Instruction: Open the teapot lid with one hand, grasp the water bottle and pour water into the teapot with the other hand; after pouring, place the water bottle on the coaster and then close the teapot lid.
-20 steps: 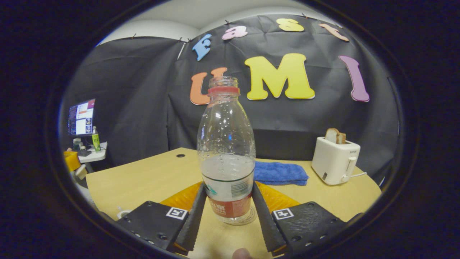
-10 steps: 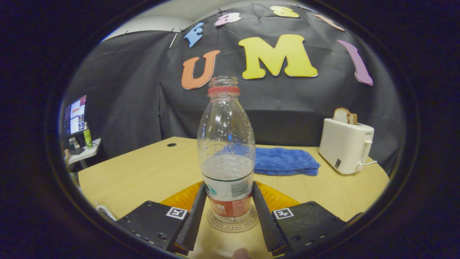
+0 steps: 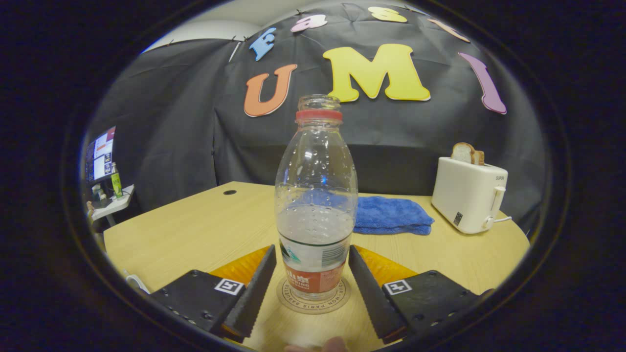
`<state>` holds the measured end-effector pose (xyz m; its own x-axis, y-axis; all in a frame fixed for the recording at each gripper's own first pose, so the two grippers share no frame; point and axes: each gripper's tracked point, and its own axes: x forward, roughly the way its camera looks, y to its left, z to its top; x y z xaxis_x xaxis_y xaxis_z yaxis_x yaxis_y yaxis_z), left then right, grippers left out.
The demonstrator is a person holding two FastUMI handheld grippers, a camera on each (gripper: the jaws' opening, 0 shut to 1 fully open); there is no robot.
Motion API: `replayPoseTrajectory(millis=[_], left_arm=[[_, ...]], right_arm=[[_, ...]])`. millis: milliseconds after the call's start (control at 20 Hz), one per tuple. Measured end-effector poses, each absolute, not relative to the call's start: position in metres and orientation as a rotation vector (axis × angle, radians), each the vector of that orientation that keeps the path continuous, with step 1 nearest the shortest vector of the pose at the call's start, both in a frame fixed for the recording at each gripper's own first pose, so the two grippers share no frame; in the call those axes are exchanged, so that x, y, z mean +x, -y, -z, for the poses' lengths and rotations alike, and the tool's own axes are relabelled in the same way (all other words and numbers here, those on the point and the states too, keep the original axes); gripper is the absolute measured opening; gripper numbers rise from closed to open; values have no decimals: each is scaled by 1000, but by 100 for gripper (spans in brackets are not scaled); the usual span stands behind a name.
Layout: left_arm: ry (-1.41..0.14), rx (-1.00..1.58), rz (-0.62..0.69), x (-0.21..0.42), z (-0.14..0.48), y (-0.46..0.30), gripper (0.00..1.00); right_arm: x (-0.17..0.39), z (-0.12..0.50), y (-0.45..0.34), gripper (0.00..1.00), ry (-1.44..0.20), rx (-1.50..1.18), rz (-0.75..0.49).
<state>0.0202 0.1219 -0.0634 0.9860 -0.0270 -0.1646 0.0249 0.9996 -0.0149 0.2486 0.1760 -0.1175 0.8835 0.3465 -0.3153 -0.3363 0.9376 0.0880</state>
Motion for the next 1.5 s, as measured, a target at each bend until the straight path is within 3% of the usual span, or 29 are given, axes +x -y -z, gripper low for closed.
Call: replayPoseTrajectory(millis=[50,100,350,900,1500], left_arm=[[-163,-13,27,20,62,-121,3],[-164,-12,28,20,62,-121,3],[-156,-17,39,19,59,-114,3],[-147,-46,101,24,66,-67,3],[-223,-69,144,40,114,-30,4]], right_arm=[[249,117,-175,98,-336,33,-356],[247,117,-175,98,-340,34,-357],[222,107,-164,98,-322,-1,-347],[107,64,-106,98,-156,-49,-283],[56,75,-5,98,-112,-36,-56]])
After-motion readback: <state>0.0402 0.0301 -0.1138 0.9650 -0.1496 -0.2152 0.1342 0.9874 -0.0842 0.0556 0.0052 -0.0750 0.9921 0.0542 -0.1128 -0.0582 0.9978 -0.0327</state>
